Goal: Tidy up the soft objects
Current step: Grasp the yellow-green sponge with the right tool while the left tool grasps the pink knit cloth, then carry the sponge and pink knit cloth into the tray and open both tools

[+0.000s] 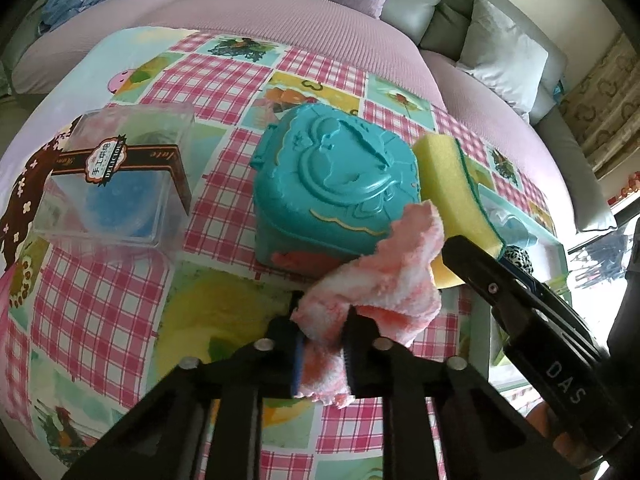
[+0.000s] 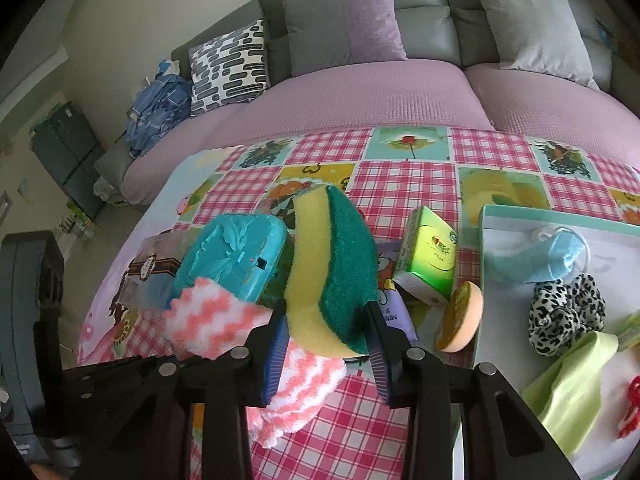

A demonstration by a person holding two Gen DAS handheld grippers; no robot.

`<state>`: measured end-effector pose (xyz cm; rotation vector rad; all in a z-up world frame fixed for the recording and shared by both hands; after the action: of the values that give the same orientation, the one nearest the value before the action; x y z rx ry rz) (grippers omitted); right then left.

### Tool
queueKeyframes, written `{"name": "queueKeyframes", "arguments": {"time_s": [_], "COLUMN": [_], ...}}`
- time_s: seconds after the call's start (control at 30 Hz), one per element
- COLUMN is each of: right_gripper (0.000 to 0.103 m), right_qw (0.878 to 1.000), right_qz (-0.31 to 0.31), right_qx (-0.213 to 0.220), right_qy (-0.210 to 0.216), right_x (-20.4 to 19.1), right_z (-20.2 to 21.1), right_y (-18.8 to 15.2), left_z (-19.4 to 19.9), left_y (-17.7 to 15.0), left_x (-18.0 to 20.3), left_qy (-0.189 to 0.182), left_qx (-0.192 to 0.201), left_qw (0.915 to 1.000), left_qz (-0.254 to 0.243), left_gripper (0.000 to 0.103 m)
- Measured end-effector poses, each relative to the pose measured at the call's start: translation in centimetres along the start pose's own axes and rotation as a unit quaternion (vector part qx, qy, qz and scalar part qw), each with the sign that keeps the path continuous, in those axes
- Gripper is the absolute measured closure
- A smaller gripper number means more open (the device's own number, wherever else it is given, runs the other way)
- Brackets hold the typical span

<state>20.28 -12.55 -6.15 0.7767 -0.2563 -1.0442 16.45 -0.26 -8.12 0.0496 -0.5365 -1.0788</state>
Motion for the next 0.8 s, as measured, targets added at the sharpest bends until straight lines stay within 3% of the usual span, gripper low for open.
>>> {"name": "queueKeyframes", "arguments": {"time_s": [0.3,0.8], "right_gripper": [0.064,0.064], "right_qw": [1.000,0.999], "right_qz": [-0.003,-0.015], "right_qx": [0.006,0.034], "right_qy": [-0.010,-0.027], "right_x": [0.9,2.8], "right_z": [1.8,5.2], "right_y": [-0.3,-0.3], "left_z": [0.9,6.1], "left_y": [0.1,0.8], "left_x": [0.8,3.7], "left_qy": [-0.008,-0.047], "left_qx": [0.019,0.093], "left_qw": [0.9996,0.9931], "left_qz": [-0.018,-0.053], "left_gripper": [0.095,0.095]}}
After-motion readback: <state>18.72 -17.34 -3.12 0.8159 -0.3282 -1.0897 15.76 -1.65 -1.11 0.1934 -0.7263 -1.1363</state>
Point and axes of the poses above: each gripper's, at about its wrist camera, not at the fingertips, and z roughly against the way its jaws point, x to its right, y to its top, the point moved 9 cm from there along -z, roughly the way its jaws point, and after that the axes turned 15 degrees about z, right-handed, at the moved point
